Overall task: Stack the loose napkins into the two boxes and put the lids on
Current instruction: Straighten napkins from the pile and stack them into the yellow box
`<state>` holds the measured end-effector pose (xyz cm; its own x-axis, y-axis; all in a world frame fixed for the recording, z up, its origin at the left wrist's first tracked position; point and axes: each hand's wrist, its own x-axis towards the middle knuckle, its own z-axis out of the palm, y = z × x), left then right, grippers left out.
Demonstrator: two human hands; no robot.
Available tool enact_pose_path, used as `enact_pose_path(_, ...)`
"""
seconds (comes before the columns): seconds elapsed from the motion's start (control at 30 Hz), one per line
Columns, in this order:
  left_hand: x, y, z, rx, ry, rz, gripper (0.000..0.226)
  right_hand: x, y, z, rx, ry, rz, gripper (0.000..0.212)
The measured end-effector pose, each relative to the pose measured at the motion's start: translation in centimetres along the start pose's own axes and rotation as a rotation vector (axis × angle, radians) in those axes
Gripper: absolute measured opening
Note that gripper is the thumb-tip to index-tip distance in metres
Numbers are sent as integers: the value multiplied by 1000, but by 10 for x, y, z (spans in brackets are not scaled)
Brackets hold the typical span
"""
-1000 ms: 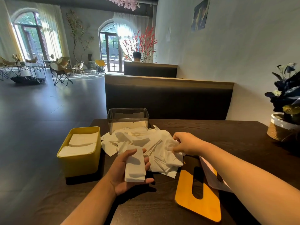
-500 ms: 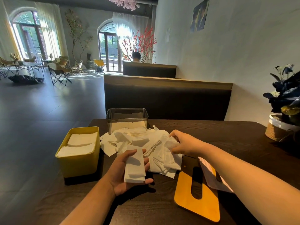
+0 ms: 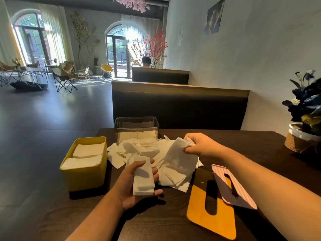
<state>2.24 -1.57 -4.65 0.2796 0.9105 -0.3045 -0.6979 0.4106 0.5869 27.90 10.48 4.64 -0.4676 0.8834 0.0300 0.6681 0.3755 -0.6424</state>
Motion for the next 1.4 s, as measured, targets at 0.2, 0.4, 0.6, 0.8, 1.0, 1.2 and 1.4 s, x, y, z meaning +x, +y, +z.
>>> enact_pose_path(0.2, 0, 1, -1, 21, 11, 28, 49, -10, -37, -17, 325, -123, -59, 20)
enact_pose_path(0.4, -2, -2, 8, 60, -111, 11, 56, -14, -75, 9, 331, -404, -86, 21)
enact_pose_path(0.6, -6, -1, 9, -28, -206, 51, 55, 8, -79, 63, 182, -448, -87, 21)
enact_pose_path(0.8, -1, 0, 1, -56, -155, -62, 81, 15, -71, 79, 87, -256, -112, 32)
enact_pose_path(1.0, -2, -4, 5, 10, -132, -90, 86, 15, -78, 82, 11, -276, -170, 44)
enact_pose_path(1.2, -4, -3, 8, 69, -131, -101, 95, 21, -89, 85, -10, -324, -178, 22)
enact_pose_path(1.4, -1, -7, 3, 0, -92, -88, 100, 20, -93, 87, 126, -302, -165, 5)
